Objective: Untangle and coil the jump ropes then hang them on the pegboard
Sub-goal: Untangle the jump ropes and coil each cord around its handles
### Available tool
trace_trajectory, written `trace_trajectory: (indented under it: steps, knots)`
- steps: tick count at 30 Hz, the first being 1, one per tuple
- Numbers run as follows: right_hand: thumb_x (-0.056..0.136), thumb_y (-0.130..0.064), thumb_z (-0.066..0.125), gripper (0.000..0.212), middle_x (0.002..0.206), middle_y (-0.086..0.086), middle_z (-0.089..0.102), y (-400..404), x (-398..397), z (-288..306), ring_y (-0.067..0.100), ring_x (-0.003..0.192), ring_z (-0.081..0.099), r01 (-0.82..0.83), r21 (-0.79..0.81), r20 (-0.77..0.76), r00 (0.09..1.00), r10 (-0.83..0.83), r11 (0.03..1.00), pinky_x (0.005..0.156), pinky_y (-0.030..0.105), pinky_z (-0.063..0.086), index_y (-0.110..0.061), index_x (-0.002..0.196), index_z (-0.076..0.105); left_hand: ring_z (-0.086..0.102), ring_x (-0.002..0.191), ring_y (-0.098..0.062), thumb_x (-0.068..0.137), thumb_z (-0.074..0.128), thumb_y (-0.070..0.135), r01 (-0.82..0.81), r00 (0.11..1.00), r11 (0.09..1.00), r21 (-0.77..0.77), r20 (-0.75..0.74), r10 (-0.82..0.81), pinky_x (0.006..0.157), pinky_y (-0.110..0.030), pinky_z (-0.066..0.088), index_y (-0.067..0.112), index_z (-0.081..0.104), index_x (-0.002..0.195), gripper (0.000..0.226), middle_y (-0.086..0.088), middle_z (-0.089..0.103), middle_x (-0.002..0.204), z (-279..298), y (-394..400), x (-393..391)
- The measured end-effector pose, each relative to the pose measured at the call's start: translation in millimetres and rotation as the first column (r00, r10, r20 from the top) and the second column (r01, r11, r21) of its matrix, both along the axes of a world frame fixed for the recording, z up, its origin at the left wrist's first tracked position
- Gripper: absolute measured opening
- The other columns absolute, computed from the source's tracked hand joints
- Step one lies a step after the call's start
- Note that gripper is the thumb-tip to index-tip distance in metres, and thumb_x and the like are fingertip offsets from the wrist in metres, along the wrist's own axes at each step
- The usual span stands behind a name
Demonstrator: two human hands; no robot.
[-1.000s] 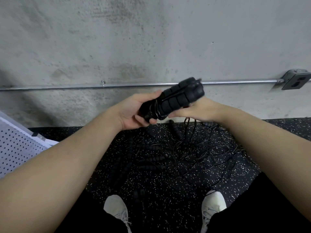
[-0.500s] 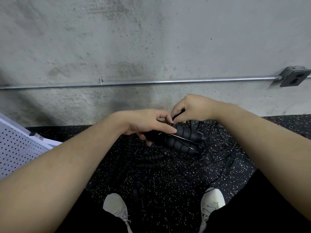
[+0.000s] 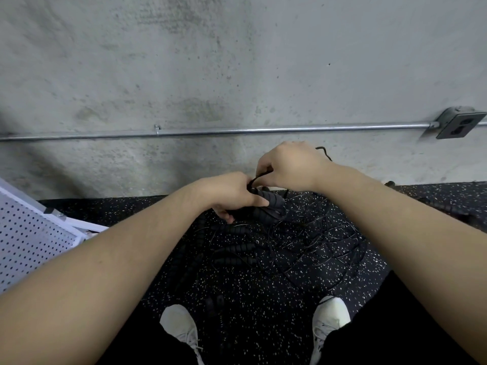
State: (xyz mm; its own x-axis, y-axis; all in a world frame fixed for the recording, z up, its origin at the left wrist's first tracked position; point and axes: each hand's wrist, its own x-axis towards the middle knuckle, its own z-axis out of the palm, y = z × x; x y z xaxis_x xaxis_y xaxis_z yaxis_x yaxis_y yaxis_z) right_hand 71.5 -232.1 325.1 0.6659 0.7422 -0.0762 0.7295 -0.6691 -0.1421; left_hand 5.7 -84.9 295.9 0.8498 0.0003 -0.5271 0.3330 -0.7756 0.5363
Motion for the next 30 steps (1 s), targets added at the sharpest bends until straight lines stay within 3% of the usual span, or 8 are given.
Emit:
trace_trajectory:
  steps: [5, 9, 12, 15, 20, 23, 28, 30]
  knots:
    - [0.092, -0.042, 0.068, 0.020, 0.085, -0.003, 0.073, 4, 0, 1, 0.017, 0.081, 0.065, 0.046, 0.118, -0.217, 0.976, -0.019, 0.992, 0.070, 0.030, 0.049, -0.024, 0.096, 0.076, 0.060, 0.054, -0.014, 0.101, 0.061, 0.042, -0.226, 0.967, 0.951, -0.209, 0.067, 0.245, 0.041, -0.019, 0.048, 0.031, 0.060, 0.119, 0.021, -0.001, 0.061, 0.093, -7, 3, 2]
    - [0.097, -0.036, 0.064, 0.016, 0.064, -0.006, 0.067, 9, 2, -8, 0.006, 0.056, 0.059, 0.146, 0.221, -0.384, 0.922, -0.051, 0.964, 0.056, 0.024, 0.042, -0.021, 0.092, 0.066, 0.061, 0.078, -0.015, 0.099, 0.065, 0.030, -0.380, 0.894, 0.789, -0.483, 0.028, 0.447, 0.055, -0.027, 0.058, 0.020, 0.065, 0.124, 0.027, -0.002, 0.065, 0.096, -16, 4, 5]
    - [0.100, -0.031, 0.058, 0.023, 0.049, -0.006, 0.060, 9, 2, -8, 0.006, 0.045, 0.051, 0.180, 0.262, -0.483, 0.875, -0.032, 0.948, 0.058, 0.024, 0.041, -0.018, 0.082, 0.063, 0.063, 0.073, -0.014, 0.096, 0.071, 0.019, -0.417, 0.854, 0.655, -0.630, -0.025, 0.520, 0.071, -0.036, 0.062, 0.010, 0.069, 0.109, 0.016, -0.002, 0.065, 0.082, -15, 5, 4]
    - [0.099, -0.027, 0.058, 0.041, 0.052, 0.005, 0.063, 5, 4, -6, 0.012, 0.048, 0.049, 0.138, 0.284, -0.515, 0.857, 0.029, 0.949, 0.058, 0.025, 0.042, -0.010, 0.061, 0.062, 0.068, 0.062, -0.008, 0.095, 0.070, 0.007, -0.432, 0.844, 0.547, -0.717, -0.106, 0.526, 0.064, -0.033, 0.062, 0.006, 0.067, 0.112, 0.018, -0.002, 0.066, 0.077, -10, 4, 3]
    - [0.094, -0.012, 0.067, 0.011, 0.065, 0.003, 0.071, -13, 12, -3, 0.010, 0.060, 0.061, 0.207, 0.300, -0.661, 0.749, 0.047, 0.931, 0.065, 0.029, 0.044, -0.014, 0.090, 0.057, 0.066, 0.072, -0.018, 0.093, 0.070, 0.004, -0.459, 0.840, 0.414, -0.786, -0.232, 0.491, 0.065, -0.031, 0.061, 0.007, 0.064, 0.116, 0.024, -0.008, 0.066, 0.088, -2, 4, 1]
    - [0.091, -0.010, 0.070, 0.016, 0.070, 0.002, 0.073, -19, 16, -5, 0.005, 0.058, 0.060, 0.195, 0.261, -0.668, 0.744, 0.031, 0.946, 0.057, 0.022, 0.039, -0.016, 0.093, 0.056, 0.065, 0.065, -0.019, 0.093, 0.070, 0.005, -0.475, 0.845, 0.407, -0.780, -0.276, 0.457, 0.057, -0.026, 0.057, 0.007, 0.064, 0.110, 0.018, -0.010, 0.069, 0.084, 1, 3, -2]
    - [0.088, 0.002, 0.072, 0.024, 0.068, 0.000, 0.070, -24, 14, -3, 0.018, 0.069, 0.061, 0.215, 0.380, -0.656, 0.749, 0.098, 0.900, 0.064, 0.030, 0.039, -0.015, 0.086, 0.054, 0.056, 0.065, -0.017, 0.089, 0.069, -0.001, -0.510, 0.833, 0.324, -0.797, -0.362, 0.419, 0.050, -0.018, 0.045, 0.003, 0.063, 0.102, 0.015, -0.012, 0.063, 0.086, 8, 5, -2]
    - [0.086, 0.004, 0.074, 0.030, 0.066, -0.005, 0.069, -25, 16, -4, 0.010, 0.063, 0.060, 0.249, 0.425, -0.649, 0.754, 0.101, 0.870, 0.059, 0.020, 0.040, -0.017, 0.085, 0.054, 0.053, 0.064, -0.014, 0.082, 0.074, 0.014, -0.479, 0.850, 0.313, -0.820, -0.345, 0.397, 0.048, -0.014, 0.040, 0.008, 0.064, 0.099, 0.020, -0.008, 0.062, 0.081, 12, 3, -3]
